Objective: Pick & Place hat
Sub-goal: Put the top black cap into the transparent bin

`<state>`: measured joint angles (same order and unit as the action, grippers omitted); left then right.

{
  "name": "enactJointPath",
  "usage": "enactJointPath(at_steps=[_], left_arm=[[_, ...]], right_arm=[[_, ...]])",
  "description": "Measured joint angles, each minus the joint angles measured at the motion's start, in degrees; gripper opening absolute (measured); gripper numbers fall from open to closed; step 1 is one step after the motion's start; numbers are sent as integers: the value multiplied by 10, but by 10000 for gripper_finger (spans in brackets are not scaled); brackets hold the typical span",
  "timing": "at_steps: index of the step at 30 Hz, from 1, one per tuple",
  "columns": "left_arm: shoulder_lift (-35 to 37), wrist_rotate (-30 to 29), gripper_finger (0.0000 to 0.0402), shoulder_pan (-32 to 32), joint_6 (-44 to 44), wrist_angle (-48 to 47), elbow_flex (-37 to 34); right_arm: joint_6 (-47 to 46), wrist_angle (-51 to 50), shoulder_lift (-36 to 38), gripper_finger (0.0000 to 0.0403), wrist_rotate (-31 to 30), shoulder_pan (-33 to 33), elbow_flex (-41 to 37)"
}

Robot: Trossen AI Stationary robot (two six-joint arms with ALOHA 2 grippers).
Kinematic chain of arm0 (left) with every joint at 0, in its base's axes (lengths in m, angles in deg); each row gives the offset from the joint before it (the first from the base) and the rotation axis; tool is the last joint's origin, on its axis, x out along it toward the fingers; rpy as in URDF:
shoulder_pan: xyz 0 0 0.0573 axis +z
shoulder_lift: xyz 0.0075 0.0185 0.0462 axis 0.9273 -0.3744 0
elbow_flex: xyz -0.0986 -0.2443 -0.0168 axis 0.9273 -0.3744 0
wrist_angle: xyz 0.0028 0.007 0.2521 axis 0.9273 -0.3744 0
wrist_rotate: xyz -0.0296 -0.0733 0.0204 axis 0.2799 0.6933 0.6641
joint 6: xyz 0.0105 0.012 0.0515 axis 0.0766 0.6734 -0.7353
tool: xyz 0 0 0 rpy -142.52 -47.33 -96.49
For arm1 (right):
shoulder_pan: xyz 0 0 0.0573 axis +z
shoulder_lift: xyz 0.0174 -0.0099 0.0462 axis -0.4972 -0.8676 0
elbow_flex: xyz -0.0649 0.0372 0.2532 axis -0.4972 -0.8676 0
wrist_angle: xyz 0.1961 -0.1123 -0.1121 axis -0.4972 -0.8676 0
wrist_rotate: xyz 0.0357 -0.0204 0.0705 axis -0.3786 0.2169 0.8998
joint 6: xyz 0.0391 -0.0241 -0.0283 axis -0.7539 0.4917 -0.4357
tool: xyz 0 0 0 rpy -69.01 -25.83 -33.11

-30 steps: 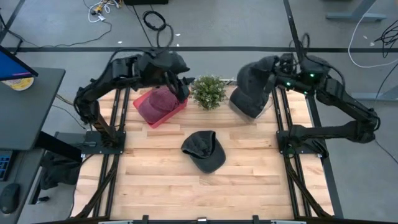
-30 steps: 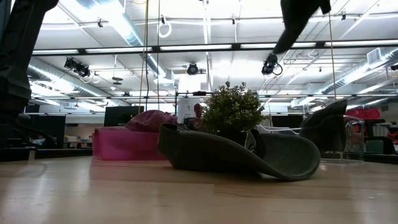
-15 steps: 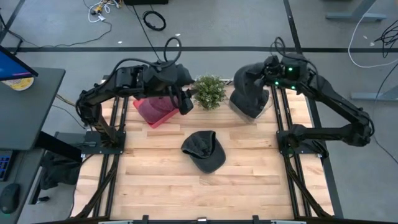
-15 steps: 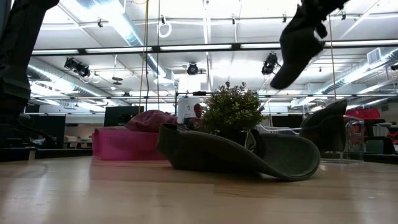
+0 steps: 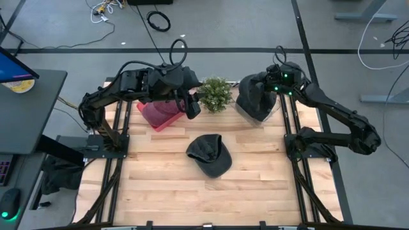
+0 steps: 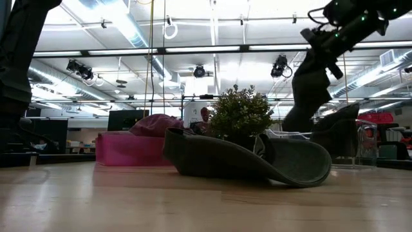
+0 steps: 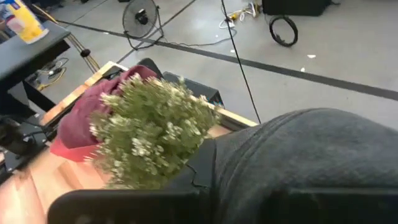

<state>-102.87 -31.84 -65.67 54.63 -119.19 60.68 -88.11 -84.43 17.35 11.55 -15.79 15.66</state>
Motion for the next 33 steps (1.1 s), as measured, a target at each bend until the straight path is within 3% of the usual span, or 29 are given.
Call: enactJointPath(at_steps=[12,23,33], left_arm=[[-3,0,177,0,-12,2,0],[-3,0,177,0,-25,10,0],[-3,0,177,0,-32,10,0]], right_arm=[[-65,101,0,15,9,-6,-129],[-105,109,0,15,7,-6,-194],[-170,50,0,15,-69,-6,-214]])
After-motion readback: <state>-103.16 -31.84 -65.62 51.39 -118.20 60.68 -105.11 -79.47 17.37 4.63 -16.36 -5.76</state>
